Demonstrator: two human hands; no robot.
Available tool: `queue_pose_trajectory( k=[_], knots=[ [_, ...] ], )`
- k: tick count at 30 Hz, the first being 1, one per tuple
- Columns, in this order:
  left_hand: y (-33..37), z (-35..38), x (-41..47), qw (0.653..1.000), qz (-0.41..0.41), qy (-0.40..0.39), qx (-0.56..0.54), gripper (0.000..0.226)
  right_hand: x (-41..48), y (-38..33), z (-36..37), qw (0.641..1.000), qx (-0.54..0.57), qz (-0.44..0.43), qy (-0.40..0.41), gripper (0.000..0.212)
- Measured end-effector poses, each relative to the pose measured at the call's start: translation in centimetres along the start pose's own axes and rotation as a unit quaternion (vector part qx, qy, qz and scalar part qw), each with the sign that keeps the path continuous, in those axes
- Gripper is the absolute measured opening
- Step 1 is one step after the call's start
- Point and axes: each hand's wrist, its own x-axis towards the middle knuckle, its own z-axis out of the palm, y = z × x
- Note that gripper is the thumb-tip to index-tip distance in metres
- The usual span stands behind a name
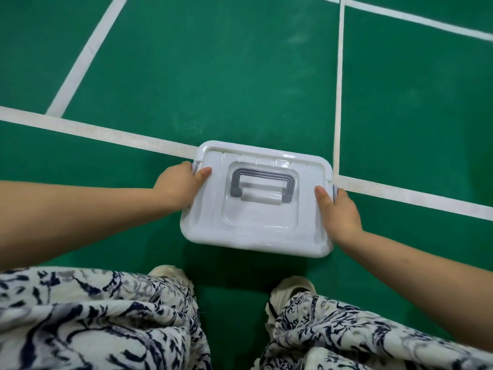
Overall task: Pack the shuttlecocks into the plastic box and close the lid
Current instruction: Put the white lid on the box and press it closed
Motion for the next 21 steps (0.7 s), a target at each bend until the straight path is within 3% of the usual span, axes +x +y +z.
queue_pose_trajectory(
  k=[8,21],
  knots=[
    [2.2,0.4,1.6,1.0,-0.011,0.006,-0.003,0.048,1.6,-0.8,-1.2,0.996,-0.073,-0.036,0.018,0.049],
    [2.8,1.0,1.4,0.998,-0.047,-0.003,-0.036,0.047,1.9,-1.4,-1.2,0.996,-0.089,0.008,-0.007,0.046]
  ],
)
